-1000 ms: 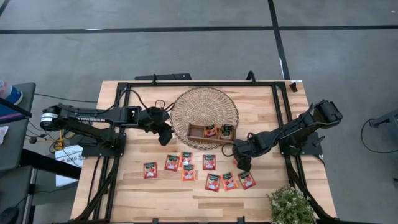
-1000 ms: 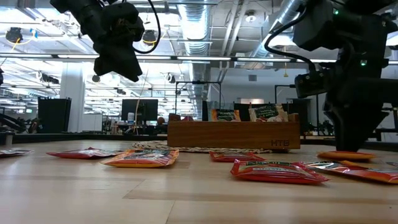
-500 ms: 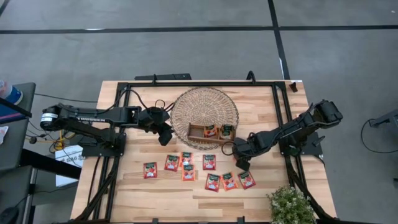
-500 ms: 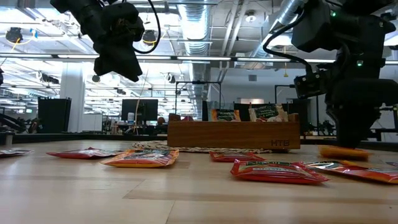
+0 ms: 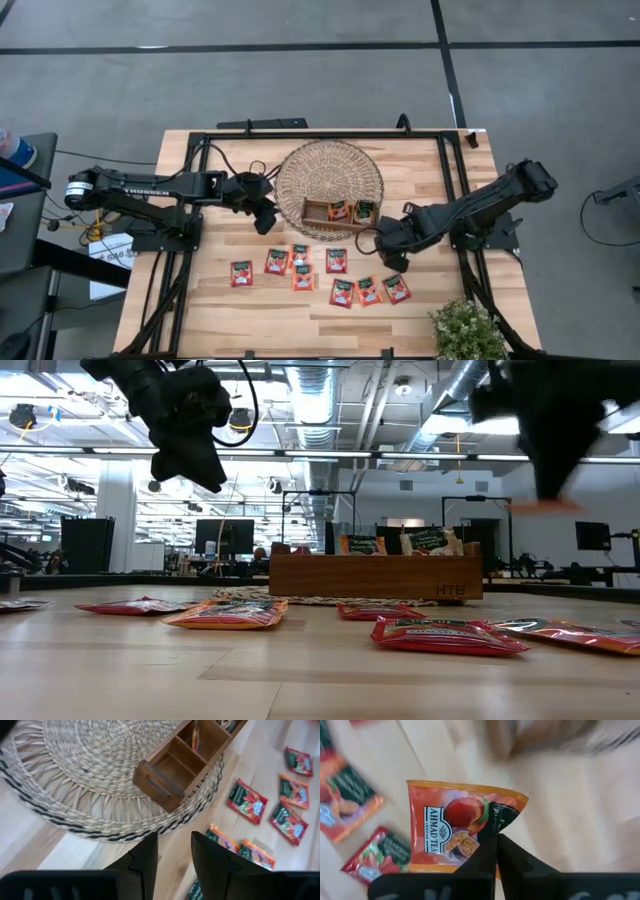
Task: Pick & Place Tea
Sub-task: Put the orange tea bag into the middle section of the wooden organizer
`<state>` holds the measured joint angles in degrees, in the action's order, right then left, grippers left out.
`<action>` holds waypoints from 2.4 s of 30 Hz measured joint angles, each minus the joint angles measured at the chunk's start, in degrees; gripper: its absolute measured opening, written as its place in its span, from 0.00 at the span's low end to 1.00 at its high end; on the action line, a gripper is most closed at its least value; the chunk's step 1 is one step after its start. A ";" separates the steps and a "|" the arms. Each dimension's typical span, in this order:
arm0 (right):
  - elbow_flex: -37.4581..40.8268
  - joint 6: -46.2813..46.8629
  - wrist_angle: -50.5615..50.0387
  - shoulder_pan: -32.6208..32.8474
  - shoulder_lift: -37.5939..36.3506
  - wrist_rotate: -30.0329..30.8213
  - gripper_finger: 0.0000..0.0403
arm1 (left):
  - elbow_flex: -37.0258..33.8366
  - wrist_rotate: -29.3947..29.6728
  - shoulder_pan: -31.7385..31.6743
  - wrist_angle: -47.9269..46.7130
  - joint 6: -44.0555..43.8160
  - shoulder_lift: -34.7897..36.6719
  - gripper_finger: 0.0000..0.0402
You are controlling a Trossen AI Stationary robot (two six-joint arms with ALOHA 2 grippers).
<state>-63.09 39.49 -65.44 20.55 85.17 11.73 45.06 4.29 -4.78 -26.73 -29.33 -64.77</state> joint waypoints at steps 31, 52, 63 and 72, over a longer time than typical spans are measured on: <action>-25.72 -40.07 6.17 -6.63 29.92 48.13 0.00 | 0.00 1.40 -0.02 1.36 9.39 -0.02 0.27; -25.57 -37.54 5.49 -6.88 35.30 46.53 0.00 | 0.00 1.38 0.00 1.57 9.39 -0.02 0.27; -24.64 -34.73 4.99 -7.95 35.28 43.62 0.00 | -0.02 0.59 0.00 1.57 9.63 -0.02 0.27; -24.52 -33.43 4.58 -7.81 35.25 43.64 0.00 | -0.02 0.62 0.00 1.57 9.63 -0.02 0.27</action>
<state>-87.61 6.07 -60.86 12.73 120.42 55.37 45.04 4.91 -4.78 -25.17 -19.70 -64.79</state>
